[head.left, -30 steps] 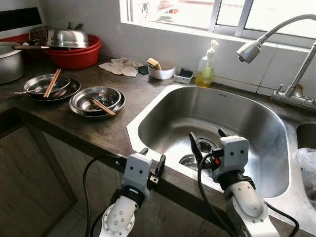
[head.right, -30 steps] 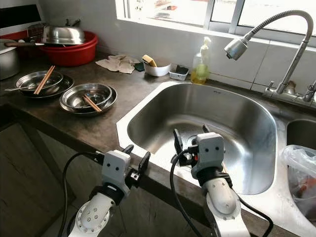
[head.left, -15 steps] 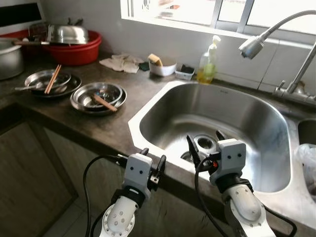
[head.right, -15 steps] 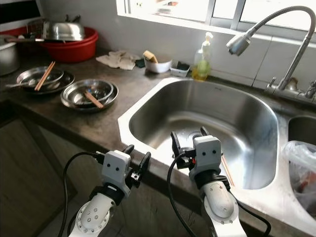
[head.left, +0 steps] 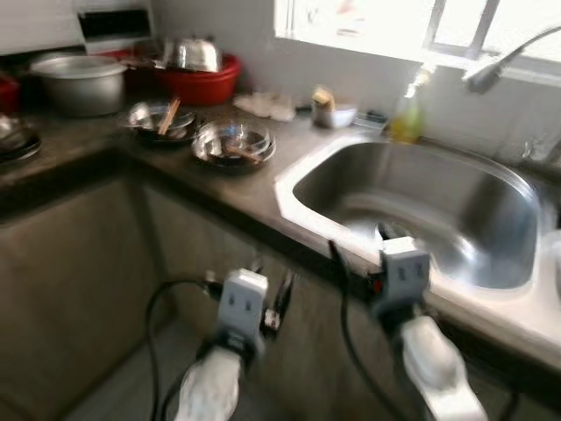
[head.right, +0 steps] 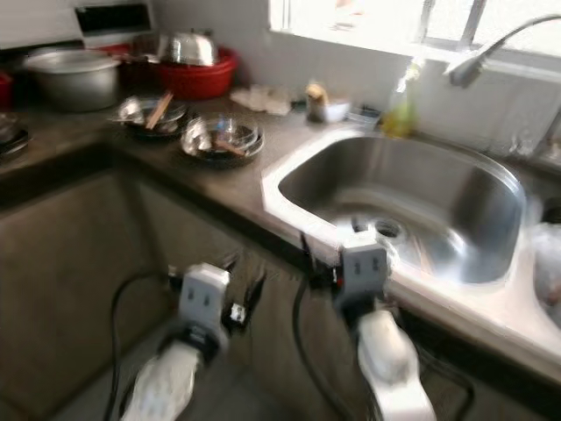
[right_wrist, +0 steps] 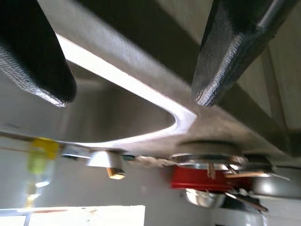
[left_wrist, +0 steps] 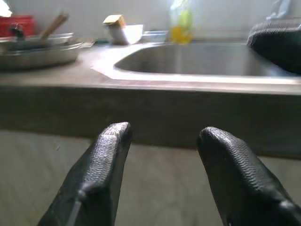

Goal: Kitchen organization

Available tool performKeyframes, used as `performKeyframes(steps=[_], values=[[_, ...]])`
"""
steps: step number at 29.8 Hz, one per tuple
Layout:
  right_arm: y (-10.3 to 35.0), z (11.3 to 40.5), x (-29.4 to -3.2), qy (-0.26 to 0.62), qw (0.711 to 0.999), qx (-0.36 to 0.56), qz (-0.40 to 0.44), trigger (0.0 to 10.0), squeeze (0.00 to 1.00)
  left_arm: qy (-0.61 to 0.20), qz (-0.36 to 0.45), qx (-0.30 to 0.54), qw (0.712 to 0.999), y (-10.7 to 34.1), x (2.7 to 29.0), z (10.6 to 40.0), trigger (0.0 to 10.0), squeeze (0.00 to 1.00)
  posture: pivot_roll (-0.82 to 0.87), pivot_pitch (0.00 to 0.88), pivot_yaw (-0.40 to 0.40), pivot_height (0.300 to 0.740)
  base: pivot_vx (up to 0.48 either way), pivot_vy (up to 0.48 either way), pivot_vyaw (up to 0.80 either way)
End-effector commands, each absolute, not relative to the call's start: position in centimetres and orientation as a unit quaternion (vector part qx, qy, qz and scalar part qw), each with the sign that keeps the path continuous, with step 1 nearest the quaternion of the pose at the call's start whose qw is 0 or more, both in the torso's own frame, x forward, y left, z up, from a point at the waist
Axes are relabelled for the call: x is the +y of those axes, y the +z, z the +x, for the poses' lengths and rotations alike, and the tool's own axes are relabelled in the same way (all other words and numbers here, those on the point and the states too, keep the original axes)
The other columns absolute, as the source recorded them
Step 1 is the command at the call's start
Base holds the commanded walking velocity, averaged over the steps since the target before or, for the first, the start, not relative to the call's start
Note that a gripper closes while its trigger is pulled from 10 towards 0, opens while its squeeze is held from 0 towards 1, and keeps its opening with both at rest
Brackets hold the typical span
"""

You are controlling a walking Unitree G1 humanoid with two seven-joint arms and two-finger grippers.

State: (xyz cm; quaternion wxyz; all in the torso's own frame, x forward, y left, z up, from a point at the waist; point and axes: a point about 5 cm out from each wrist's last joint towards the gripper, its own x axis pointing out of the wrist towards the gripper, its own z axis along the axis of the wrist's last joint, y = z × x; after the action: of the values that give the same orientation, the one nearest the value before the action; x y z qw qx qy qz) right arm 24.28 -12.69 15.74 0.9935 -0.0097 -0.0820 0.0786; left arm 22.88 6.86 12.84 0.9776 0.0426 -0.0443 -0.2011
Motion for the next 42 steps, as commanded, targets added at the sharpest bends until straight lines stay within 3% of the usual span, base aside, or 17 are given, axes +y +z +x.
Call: performKeyframes(steps=[1,20,42], values=[[15.7,24.3,-12.8,0.076,0.994,-0.078,-0.005,10.0,0.0,-0.207,0.042,-0.04,0.977,12.7,6.8,22.7,10.0,0.0,0.0,0.0,-0.062,0.74,-0.364,0.0,0.0],[14.3,24.4,-12.7,0.081,0.996,-0.041,-0.009,10.0,0.0,-0.207,0.045,-0.034,0.977,12.4,6.8,22.6,10.0,0.0,0.0,0.0,-0.058,0.74,-0.363,0.0,0.0],[12.8,23.9,-12.6,0.093,0.995,0.003,-0.018,10.0,0.0,-0.209,0.05,-0.014,0.977,11.7,6.9,22.2,10.0,0.0,0.01,0.0,-0.054,0.74,0.0,0.0,0.0]])
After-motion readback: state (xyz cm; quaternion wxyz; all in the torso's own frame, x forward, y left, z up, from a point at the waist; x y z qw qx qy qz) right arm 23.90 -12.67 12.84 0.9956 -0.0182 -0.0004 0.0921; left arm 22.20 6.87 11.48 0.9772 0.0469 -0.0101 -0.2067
